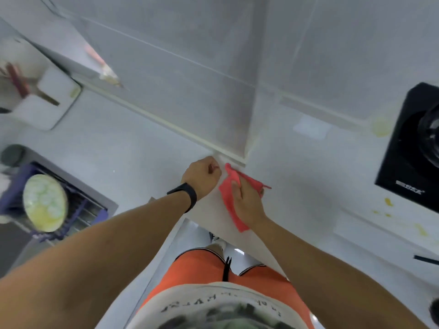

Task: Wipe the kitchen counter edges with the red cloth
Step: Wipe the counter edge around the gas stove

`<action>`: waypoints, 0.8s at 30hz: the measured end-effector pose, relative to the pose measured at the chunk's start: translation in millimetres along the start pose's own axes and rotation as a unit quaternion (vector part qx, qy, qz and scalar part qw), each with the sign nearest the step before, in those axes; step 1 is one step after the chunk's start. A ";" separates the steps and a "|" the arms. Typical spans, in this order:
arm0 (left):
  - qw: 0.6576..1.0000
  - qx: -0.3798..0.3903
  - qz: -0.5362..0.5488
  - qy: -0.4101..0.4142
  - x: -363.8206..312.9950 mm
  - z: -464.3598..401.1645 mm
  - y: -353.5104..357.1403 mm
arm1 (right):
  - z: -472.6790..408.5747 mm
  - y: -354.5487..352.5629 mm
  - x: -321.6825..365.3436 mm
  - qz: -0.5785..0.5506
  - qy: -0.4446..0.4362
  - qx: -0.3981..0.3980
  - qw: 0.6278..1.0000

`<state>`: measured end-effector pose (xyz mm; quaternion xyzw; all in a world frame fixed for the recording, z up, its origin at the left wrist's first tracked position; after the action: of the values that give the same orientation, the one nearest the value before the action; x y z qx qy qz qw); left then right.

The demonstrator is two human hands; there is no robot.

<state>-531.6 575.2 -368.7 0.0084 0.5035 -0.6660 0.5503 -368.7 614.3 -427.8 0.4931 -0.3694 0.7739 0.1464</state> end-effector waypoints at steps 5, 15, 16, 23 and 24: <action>0.997 -0.035 0.054 -0.043 31.1 -21.1 -53.2 | -27.1 32.8 65.0 -0.064 -0.033 -0.023 0.997; 0.967 -0.163 0.147 -0.131 116.6 26.9 -104.7 | -110.7 56.0 130.4 0.227 -0.318 -0.036 0.920; 0.967 -0.162 0.149 -0.131 121.5 31.4 -105.9 | -124.2 66.8 125.0 0.272 -0.350 -0.042 0.896; 0.953 -0.183 0.212 -0.112 136.8 11.6 -147.0 | -174.9 133.7 167.4 0.427 -0.497 -0.025 0.755; 0.952 -0.183 0.219 -0.111 140.0 6.3 -152.4 | -185.7 145.4 173.6 0.467 -0.528 -0.016 0.710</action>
<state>-696.4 452.3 -344.0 -0.0559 0.5380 -0.4222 0.7274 -658.1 623.9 -383.4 0.5837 -0.5818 0.3513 -0.4443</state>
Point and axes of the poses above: each hand's wrist, its own z-axis away from the middle knuckle, its own y-axis out of the palm, x = y × z, the point moved 3 cm from there along -z, towards the middle knuckle, and after that the axes turned 4 degrees about -y, right-handed, at the moved point
